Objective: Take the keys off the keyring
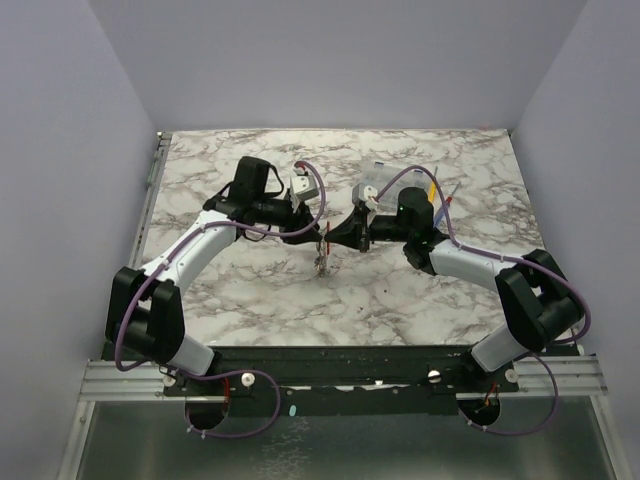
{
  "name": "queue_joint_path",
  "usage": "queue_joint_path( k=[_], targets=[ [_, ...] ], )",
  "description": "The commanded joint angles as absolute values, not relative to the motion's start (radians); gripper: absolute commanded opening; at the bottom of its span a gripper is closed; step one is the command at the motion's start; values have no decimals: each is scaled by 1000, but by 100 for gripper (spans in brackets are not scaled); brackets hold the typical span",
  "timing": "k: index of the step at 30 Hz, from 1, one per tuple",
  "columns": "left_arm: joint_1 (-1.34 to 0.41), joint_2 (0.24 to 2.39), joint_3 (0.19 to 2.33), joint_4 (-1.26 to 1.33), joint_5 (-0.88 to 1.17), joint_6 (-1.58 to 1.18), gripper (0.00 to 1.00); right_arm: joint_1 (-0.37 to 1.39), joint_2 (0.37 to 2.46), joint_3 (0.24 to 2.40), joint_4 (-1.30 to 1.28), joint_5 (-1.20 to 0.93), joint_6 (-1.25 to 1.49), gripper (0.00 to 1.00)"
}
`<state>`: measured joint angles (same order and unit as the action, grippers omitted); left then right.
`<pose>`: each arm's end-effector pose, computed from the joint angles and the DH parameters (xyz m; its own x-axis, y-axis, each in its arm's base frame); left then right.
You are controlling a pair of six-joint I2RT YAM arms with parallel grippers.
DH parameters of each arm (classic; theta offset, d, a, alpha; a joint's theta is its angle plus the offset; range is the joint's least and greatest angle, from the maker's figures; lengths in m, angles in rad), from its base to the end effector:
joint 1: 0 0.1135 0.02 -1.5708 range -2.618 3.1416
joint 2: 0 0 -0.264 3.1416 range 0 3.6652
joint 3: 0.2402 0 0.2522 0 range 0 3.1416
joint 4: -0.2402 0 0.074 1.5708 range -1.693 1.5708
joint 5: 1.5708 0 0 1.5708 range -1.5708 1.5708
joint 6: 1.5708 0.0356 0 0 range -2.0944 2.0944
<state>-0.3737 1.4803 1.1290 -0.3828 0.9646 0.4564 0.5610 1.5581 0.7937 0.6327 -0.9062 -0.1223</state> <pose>0.2842 -0.1429 0.2853 -0.2178 0.3551 -0.9091 0.9715 0.1684 -0.1670 0.2646 0.1994 0.2386 0.0103 -0.0824 -0.9965 -0.9950 0.0977 -0.0183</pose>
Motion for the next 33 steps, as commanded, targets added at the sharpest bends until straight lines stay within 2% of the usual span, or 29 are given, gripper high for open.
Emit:
queue_joint_path(
  k=[1,6,9,11,14,15,16,18,20,26,33],
  targets=[
    [-385,1494,1112,-369,1016,500,39,552,1563,804,700,-947,-95,1],
    [-389,1493,1112,-371,1028,504,24,552,1566,796,720,-968,-82,1],
    [-388,1489,1112,-371,1032,503,7,550,1567,793,732,-979,-72,1],
    [-388,1485,1113,-371,1034,496,0,548,1568,796,715,-990,-82,1],
    [-389,1479,1111,-375,1017,481,0,544,1564,823,614,-1014,-146,2],
    [-391,1476,1111,-382,1003,481,0,543,1560,837,555,-1017,-188,6],
    [-394,1474,1111,-393,994,488,0,542,1555,851,490,-1017,-229,12],
    [-400,1474,1122,-429,966,520,0,542,1546,886,362,-1009,-318,31],
    [-418,1478,1140,-491,932,580,0,541,1541,930,213,-1008,-414,41],
    [-453,1493,1187,-575,887,657,0,542,1543,1032,-78,-994,-586,43],
    [-475,1512,1220,-583,884,663,0,544,1557,1072,-178,-1014,-611,40]
  ],
)
